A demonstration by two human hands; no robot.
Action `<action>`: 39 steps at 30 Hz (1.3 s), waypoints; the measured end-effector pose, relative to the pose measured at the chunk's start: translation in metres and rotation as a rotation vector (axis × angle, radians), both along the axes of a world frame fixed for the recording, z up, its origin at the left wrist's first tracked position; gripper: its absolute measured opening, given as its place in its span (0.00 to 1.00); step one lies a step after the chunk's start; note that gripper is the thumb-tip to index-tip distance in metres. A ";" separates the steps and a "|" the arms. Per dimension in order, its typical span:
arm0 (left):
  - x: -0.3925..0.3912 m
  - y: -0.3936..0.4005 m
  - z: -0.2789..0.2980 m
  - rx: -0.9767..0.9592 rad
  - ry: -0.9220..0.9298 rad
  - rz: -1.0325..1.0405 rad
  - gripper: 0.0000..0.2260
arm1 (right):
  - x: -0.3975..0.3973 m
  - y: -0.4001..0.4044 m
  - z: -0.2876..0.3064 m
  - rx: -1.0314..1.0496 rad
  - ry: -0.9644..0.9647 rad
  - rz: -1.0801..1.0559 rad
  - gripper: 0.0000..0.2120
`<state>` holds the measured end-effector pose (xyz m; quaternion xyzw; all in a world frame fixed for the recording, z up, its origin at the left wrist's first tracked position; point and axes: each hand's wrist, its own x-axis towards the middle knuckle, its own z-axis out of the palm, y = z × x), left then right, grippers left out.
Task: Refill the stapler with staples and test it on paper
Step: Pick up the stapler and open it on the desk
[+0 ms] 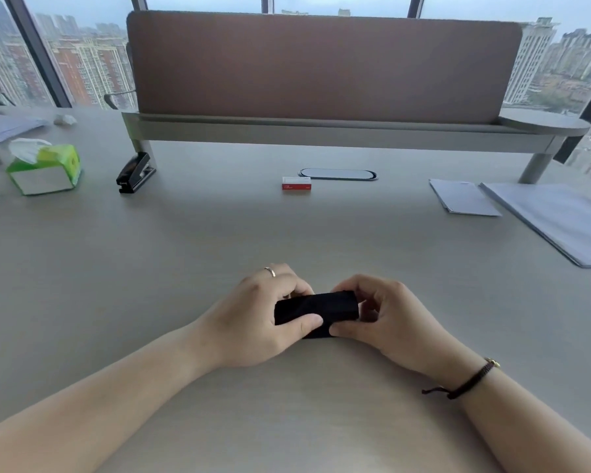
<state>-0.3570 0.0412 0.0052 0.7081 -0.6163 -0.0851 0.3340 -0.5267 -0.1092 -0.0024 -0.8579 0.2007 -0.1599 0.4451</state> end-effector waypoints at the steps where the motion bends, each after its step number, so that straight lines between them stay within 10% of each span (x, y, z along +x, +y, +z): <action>1: -0.003 -0.004 0.001 0.001 -0.003 -0.015 0.08 | 0.001 0.000 -0.001 0.006 -0.001 -0.003 0.16; 12: -0.022 -0.035 0.008 0.020 -0.001 -0.050 0.09 | 0.002 -0.003 -0.001 0.066 -0.022 -0.032 0.24; 24: 0.039 0.030 0.039 -0.225 0.343 -0.076 0.11 | 0.004 -0.004 -0.003 0.058 0.010 -0.039 0.11; 39: 0.108 0.088 0.002 0.191 0.398 0.080 0.12 | 0.005 -0.001 -0.003 0.055 0.021 -0.061 0.11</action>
